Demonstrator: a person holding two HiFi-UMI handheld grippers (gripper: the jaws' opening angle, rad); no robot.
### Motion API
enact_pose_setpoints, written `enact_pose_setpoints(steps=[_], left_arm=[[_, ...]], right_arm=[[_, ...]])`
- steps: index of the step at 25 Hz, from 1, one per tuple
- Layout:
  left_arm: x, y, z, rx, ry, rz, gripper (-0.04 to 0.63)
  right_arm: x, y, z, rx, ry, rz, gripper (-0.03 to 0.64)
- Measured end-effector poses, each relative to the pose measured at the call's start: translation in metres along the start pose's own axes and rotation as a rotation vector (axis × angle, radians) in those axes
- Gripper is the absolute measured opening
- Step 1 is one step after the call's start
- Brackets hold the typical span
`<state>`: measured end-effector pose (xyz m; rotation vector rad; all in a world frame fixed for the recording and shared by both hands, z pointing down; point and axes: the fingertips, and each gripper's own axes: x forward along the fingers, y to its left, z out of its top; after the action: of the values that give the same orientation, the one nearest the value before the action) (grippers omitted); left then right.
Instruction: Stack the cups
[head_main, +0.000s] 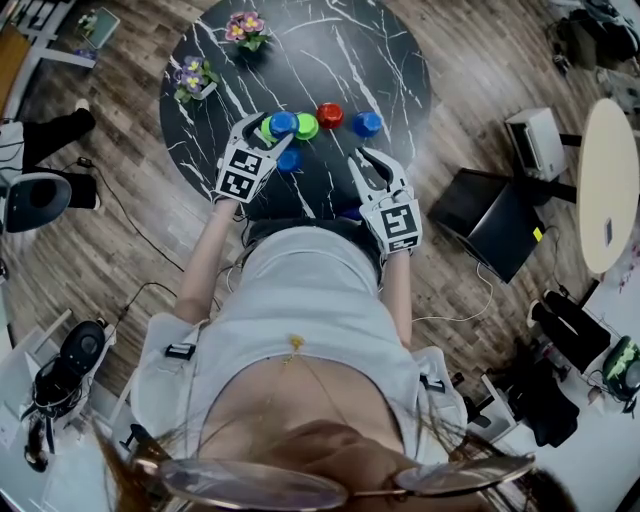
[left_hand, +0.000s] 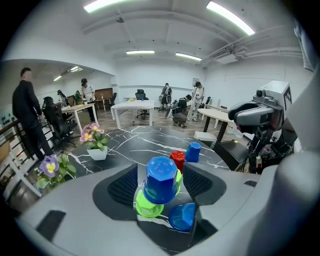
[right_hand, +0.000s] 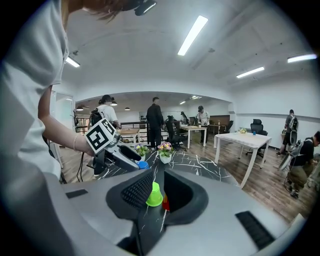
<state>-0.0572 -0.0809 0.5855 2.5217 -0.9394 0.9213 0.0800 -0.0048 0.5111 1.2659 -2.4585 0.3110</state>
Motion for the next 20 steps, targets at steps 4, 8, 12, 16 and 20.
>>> enact_pose_setpoints(steps=[4,8,12,16,20], left_arm=[[-0.008,0.002,-0.001,-0.027,-0.024,0.017,0.281],[-0.019,0.003,-0.004,-0.037,-0.035,0.055,0.281],[-0.026,0.0,-0.008,-0.054,-0.041,0.063,0.26],[-0.033,-0.006,-0.008,-0.057,-0.068,0.082,0.16],[-0.038,-0.013,-0.005,-0.07,-0.101,0.104,0.061]], right_arm=[[0.002,-0.001,0.001,-0.008,-0.004,0.005,0.078],[0.003,-0.002,0.001,-0.016,-0.002,0.01,0.08],[0.005,-0.004,0.002,-0.021,-0.002,0.017,0.08],[0.006,-0.006,0.002,-0.029,-0.001,0.026,0.08],[0.008,-0.01,0.001,-0.04,-0.001,0.036,0.081]])
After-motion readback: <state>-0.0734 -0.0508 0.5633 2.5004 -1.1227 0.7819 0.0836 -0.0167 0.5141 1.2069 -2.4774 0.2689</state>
